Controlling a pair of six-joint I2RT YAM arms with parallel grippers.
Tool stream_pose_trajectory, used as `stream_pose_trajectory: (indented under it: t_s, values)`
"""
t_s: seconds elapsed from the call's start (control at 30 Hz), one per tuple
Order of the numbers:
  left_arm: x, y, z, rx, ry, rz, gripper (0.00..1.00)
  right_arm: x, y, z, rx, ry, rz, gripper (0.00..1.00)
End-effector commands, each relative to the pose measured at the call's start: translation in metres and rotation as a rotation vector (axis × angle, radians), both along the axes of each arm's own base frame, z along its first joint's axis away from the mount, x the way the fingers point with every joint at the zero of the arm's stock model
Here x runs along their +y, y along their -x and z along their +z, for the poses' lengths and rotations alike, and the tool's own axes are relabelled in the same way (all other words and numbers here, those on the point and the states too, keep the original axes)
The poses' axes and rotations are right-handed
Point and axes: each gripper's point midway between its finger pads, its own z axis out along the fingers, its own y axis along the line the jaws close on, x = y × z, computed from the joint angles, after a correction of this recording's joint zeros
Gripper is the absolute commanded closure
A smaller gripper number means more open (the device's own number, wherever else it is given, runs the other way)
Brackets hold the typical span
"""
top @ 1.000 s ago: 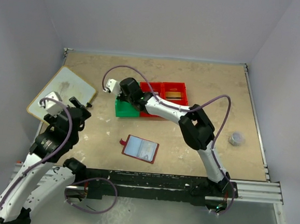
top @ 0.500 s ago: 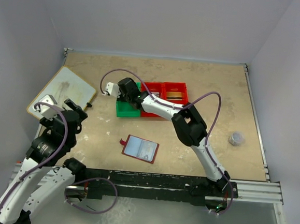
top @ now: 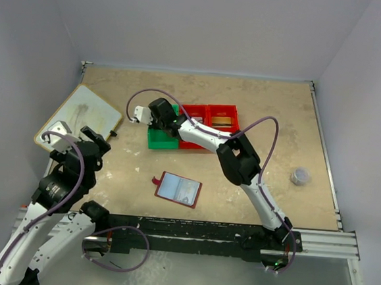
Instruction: Take the credit cards out of the card holder
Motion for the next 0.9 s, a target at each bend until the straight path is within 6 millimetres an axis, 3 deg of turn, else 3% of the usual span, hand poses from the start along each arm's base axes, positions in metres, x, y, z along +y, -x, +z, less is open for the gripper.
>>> stream_pose_trajectory:
  t_s: [0.0,0.2,0.57,0.87]
  values:
    - [-0.004,-0.008,0.003,0.012,-0.009,-0.009,0.19,0.003,-0.004,0.014,-0.004,-0.011,0.017,0.79]
    - [-0.006,-0.009,0.002,0.01,-0.007,-0.019,0.19,0.001,0.003,0.017,0.026,-0.023,0.035,0.71]
    - [-0.007,-0.01,0.0,0.018,-0.01,-0.024,0.19,-0.013,-0.003,0.012,0.038,-0.026,-0.055,0.67]
    - [-0.007,-0.01,0.0,0.019,-0.01,-0.023,0.19,-0.001,0.002,0.018,0.081,-0.116,-0.043,0.64]
